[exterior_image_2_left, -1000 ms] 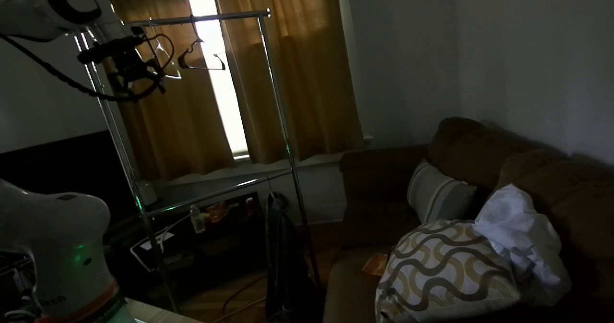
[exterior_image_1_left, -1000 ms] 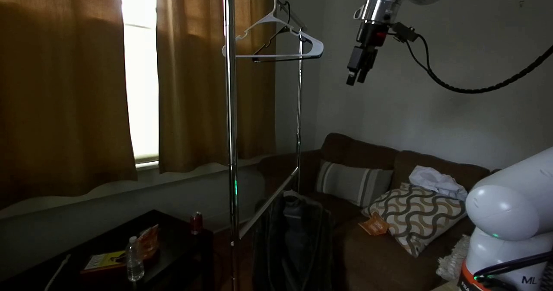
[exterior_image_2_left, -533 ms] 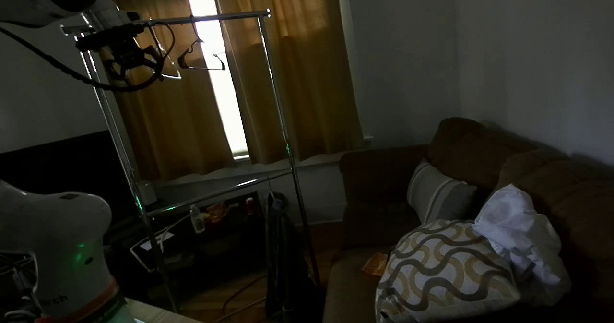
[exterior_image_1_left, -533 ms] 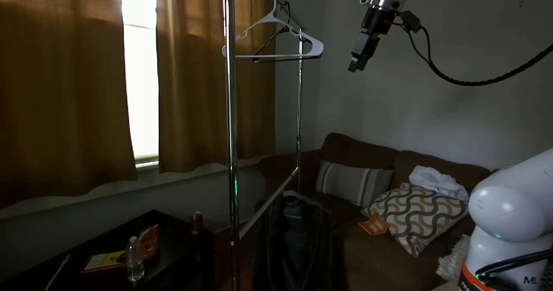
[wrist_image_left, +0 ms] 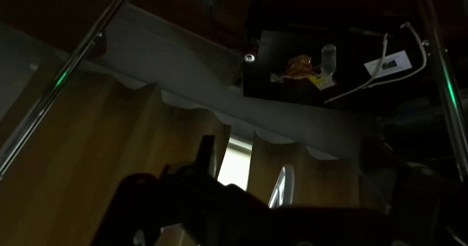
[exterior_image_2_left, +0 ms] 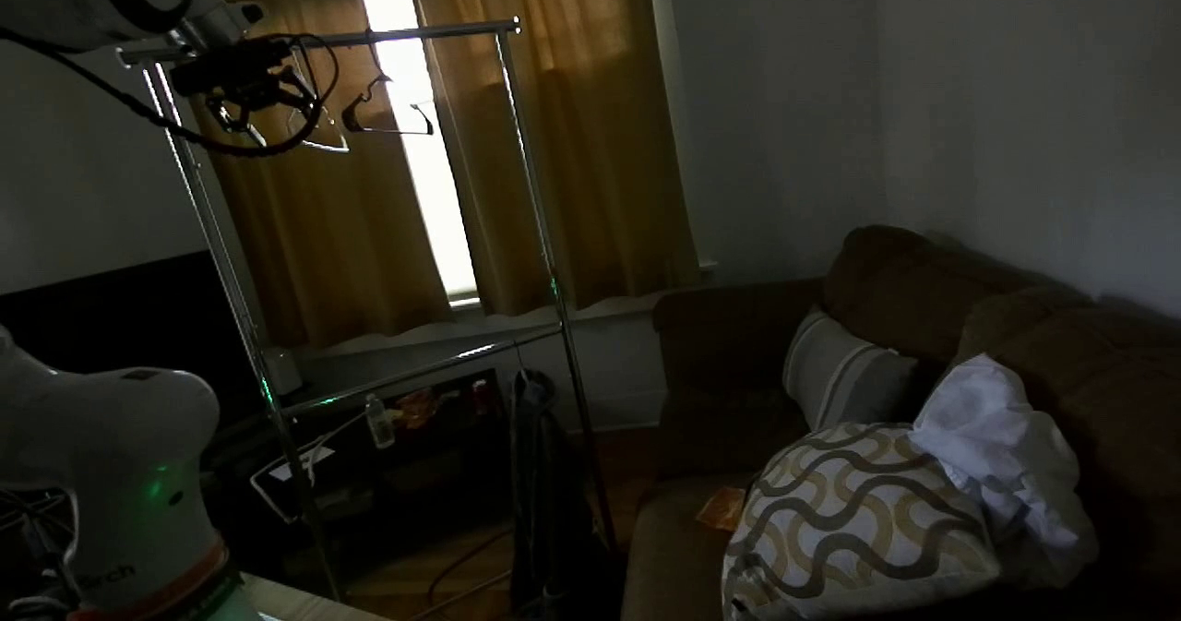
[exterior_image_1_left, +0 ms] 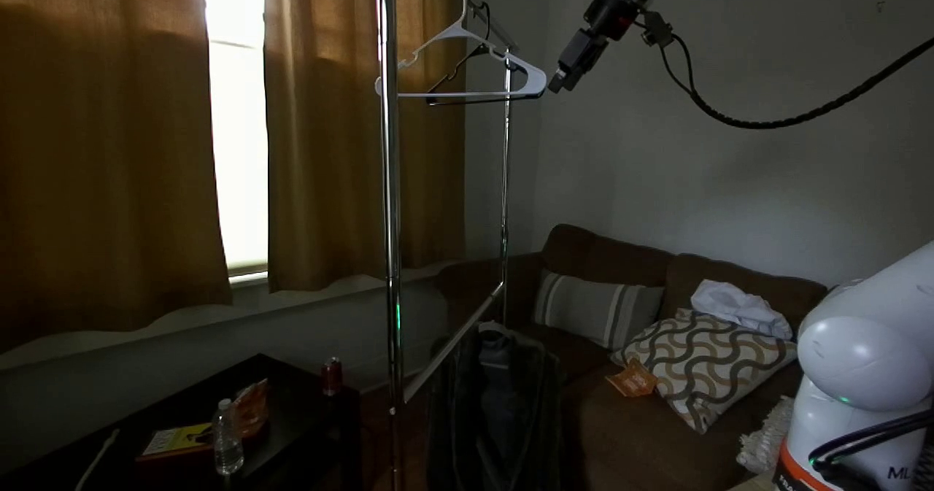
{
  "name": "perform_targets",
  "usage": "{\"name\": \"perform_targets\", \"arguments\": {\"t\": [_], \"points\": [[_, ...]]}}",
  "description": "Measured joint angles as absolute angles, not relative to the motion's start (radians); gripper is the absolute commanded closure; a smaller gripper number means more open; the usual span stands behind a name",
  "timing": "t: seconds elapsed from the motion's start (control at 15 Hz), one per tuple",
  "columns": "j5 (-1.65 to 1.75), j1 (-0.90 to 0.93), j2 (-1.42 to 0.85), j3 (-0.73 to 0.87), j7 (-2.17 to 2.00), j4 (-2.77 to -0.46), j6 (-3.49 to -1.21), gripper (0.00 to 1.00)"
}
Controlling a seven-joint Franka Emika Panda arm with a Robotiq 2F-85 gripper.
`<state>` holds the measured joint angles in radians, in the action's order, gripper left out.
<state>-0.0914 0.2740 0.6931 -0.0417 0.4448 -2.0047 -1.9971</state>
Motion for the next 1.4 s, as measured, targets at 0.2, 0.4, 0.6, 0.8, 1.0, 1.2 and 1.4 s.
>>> {"name": "perform_targets", "arguments": {"t": [0.2, 0.4, 0.6, 0.8, 1.0, 1.2, 1.4], "points": [[-0.108, 0.299, 0.655, -0.042, 0.466, -1.976, -2.096, 0.00], [-0.132, 0.323, 0.610, -0.042, 0.473, -1.951, -2.176, 0.00], [-0.145, 0.341, 0.557, -0.042, 0.487, -1.920, -2.241, 0.00], [-0.150, 0.354, 0.500, -0.042, 0.511, -1.876, -2.290, 0.00], [-0.154, 0.360, 0.440, -0.043, 0.543, -1.815, -2.314, 0.00], [-0.157, 0.360, 0.379, -0.043, 0.573, -1.737, -2.316, 0.00], [-0.159, 0.360, 0.312, -0.046, 0.599, -1.649, -2.316, 0.00]]}}
